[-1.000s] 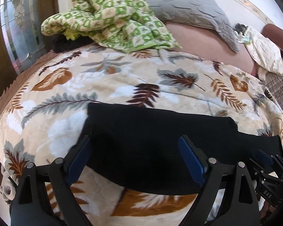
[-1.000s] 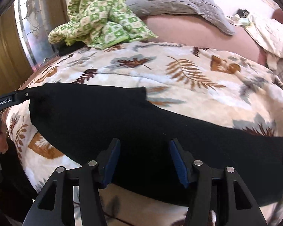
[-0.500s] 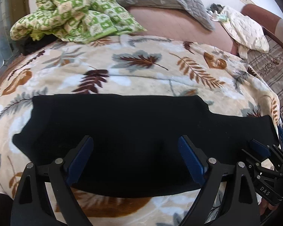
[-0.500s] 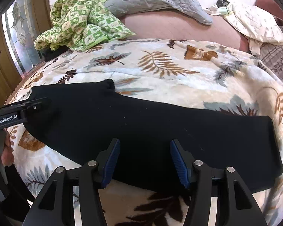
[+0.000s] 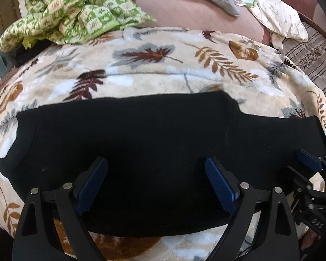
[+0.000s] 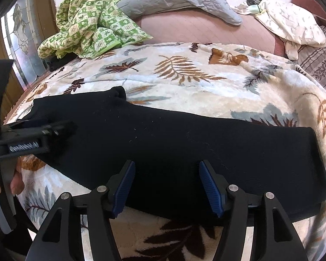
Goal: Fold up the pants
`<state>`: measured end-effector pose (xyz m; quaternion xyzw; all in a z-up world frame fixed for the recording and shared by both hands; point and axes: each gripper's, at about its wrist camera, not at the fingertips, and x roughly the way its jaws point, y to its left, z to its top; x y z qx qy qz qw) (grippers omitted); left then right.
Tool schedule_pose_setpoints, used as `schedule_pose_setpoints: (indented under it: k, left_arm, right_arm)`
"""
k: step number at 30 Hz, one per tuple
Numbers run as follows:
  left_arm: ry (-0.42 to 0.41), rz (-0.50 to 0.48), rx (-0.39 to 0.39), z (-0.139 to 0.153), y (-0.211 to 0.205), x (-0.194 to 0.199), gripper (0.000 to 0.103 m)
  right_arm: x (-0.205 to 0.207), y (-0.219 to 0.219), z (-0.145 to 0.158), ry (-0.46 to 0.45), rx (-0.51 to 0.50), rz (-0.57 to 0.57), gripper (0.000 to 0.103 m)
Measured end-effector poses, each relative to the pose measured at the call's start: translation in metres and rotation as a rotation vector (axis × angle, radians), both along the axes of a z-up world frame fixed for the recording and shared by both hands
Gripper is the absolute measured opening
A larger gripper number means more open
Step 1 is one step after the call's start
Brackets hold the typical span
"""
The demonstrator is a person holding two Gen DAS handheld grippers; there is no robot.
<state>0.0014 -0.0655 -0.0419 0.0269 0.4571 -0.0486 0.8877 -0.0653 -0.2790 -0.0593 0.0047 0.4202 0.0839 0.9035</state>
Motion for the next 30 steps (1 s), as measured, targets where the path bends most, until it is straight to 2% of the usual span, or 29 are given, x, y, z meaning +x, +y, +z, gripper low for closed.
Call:
schedule_pose_setpoints:
  k: [4, 11, 15, 22, 27, 29, 30]
  left_arm:
    - [0.03, -0.068, -0.096, 0.009, -0.017, 0.005, 0.092]
    - [0.099, -0.285, -0.219, 0.022, -0.089, 0.022, 0.092]
    - [0.132, -0.447, -0.211, 0.022, -0.15, 0.027, 0.092]
    - [0.216, -0.614, -0.182, 0.003, -0.233, 0.039, 0.092]
    - [0.213, -0.629, -0.119, -0.011, -0.261, 0.044, 0.092]
    - [0.219, -0.615, -0.128, -0.014, -0.262, 0.047, 0.092]
    - [0.221, -0.614, -0.139, -0.013, -0.26, 0.048, 0.092]
  right_arm:
    - [-0.012, -0.017, 0.01, -0.006, 0.022, -0.029, 0.062]
    - [-0.055, -0.094, 0.024, 0.018, 0.091, -0.217, 0.066]
    - [-0.069, -0.13, 0.022, 0.041, 0.163, -0.319, 0.068]
    - [-0.071, -0.165, -0.002, 0.069, 0.323, -0.443, 0.07]
    - [-0.059, -0.173, -0.006, 0.022, 0.359, -0.473, 0.074]
    - [-0.053, -0.173, -0.007, 0.002, 0.361, -0.474, 0.074]
    - [-0.05, -0.172, -0.008, -0.005, 0.353, -0.473, 0.07]
